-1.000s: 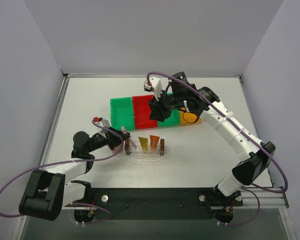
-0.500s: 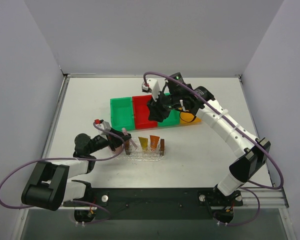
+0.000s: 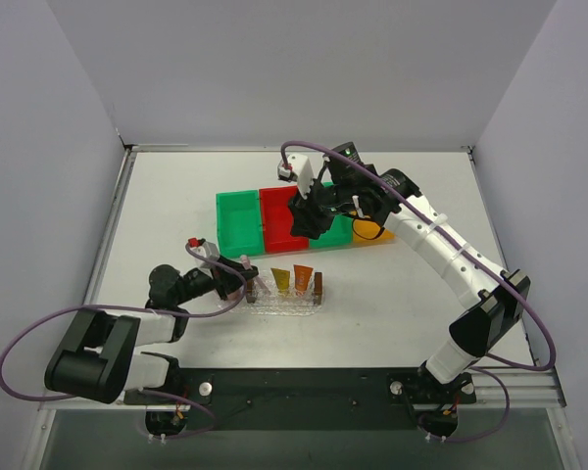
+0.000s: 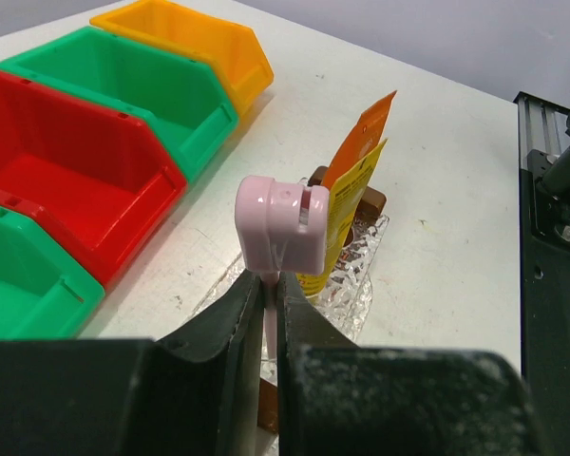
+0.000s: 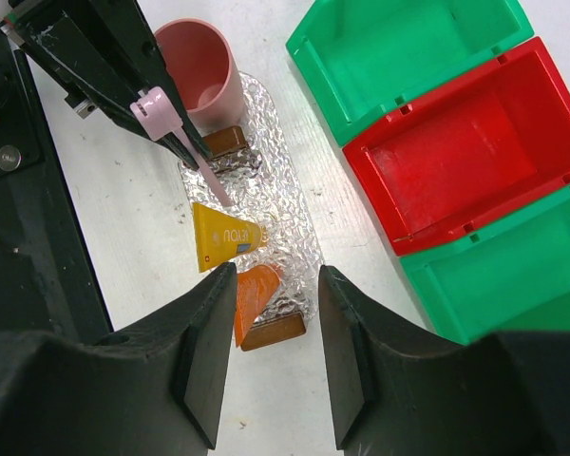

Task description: Prepare toiletry sets of a toothbrush and toothpaste on the tray

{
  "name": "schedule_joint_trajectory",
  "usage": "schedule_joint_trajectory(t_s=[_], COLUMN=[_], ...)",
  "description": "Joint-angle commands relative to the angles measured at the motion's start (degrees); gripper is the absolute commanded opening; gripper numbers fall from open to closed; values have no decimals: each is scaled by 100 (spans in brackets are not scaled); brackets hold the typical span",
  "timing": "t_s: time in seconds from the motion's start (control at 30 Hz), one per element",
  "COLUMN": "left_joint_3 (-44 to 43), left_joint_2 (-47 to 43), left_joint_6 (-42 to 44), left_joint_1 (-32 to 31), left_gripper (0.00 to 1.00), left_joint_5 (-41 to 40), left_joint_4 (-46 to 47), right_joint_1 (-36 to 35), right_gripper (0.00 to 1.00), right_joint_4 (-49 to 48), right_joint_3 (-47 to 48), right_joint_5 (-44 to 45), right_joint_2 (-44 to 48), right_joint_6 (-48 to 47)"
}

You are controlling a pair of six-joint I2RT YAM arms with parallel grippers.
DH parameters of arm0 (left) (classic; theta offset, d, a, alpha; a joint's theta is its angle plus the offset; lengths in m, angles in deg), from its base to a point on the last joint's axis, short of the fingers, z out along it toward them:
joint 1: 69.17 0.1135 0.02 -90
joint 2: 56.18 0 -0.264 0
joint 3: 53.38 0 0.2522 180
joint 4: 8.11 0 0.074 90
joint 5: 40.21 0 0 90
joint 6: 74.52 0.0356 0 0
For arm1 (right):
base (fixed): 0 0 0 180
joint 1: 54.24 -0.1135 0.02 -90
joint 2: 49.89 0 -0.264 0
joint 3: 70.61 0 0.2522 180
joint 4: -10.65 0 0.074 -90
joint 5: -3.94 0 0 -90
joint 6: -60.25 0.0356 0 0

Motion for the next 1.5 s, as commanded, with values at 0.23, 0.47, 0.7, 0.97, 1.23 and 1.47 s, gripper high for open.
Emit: schedule_joint_trajectory(t_s=[0.23, 0.47, 0.7, 0.97, 1.23, 1.47], left_joint_3=[100, 65, 38, 12, -32, -41], left_joint_2=[330, 313, 146, -73, -275, -311], left_joint_6=[198, 260, 444, 682, 919, 1033], left_joint_1=[-59, -59, -59, -59, -67, -59], left_gripper=[0, 8, 23, 30, 36, 44], left_joint_5=[2, 28, 37, 28, 2, -16], left_joint_4=[991, 877, 561, 104, -370, -529], right_joint_1=[27, 18, 9, -26, -35, -35], right_gripper=[35, 35, 35, 35, 35, 35], right_joint_4=[-7, -7, -7, 19, 19, 28], right_joint_3=[43, 52, 52, 69, 69, 60], right_joint_5=[-104, -122, -131, -122, -122, -131], right_joint_2=[-10, -37, -63, -81, -81, -81], right_joint_6=[-110, -110, -110, -136, -136, -145])
